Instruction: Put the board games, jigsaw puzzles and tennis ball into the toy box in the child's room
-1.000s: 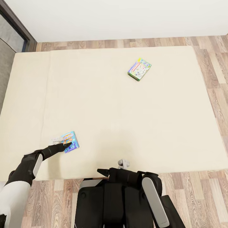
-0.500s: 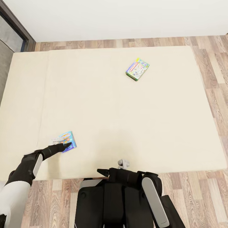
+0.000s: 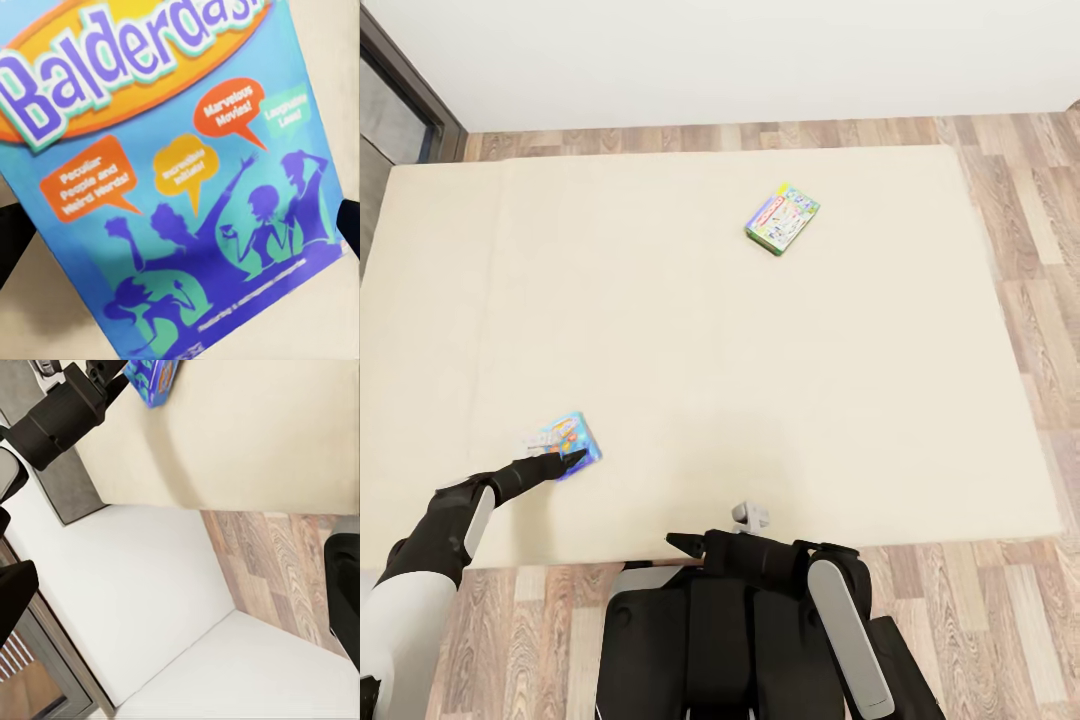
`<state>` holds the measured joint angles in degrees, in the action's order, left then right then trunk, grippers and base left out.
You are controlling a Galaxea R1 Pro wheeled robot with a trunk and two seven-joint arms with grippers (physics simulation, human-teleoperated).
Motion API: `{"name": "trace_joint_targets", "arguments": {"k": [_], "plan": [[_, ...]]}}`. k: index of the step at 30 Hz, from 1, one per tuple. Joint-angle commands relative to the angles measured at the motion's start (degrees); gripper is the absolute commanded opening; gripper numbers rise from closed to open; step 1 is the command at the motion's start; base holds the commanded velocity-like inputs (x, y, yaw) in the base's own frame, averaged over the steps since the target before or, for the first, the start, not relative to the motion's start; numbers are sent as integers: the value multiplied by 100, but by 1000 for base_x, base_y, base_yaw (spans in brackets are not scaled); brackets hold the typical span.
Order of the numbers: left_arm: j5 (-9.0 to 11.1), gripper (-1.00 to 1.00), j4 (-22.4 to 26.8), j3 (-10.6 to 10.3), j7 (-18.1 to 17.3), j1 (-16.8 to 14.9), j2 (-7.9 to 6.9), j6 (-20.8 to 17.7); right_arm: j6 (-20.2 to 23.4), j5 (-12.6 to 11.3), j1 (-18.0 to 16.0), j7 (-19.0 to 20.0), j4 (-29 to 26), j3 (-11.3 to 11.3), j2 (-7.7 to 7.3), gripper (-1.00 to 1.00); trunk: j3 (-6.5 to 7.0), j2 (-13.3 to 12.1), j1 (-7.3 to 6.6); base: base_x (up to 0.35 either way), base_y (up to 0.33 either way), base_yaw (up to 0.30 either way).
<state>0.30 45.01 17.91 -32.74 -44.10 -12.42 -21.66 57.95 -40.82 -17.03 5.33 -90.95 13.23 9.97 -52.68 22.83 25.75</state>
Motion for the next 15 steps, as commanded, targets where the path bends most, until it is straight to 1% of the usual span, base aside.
{"name": "trace_joint_targets", "arguments": {"k": [1, 11, 15], "plan": [[5, 100, 8, 20, -31, -2, 3, -50, 23, 58, -2, 56, -2, -5, 3, 100, -6, 9, 3, 0, -250, 0], [5, 100, 8, 22, -31, -2, 3, -50, 23, 57, -2, 56, -2, -4, 3, 100, -6, 9, 3, 0, -130, 0], [5, 100, 8, 22, -31, -2, 3, -50, 23, 57, -2, 56, -2, -5, 1, 100, -6, 9, 3, 0, -48, 0]]}}
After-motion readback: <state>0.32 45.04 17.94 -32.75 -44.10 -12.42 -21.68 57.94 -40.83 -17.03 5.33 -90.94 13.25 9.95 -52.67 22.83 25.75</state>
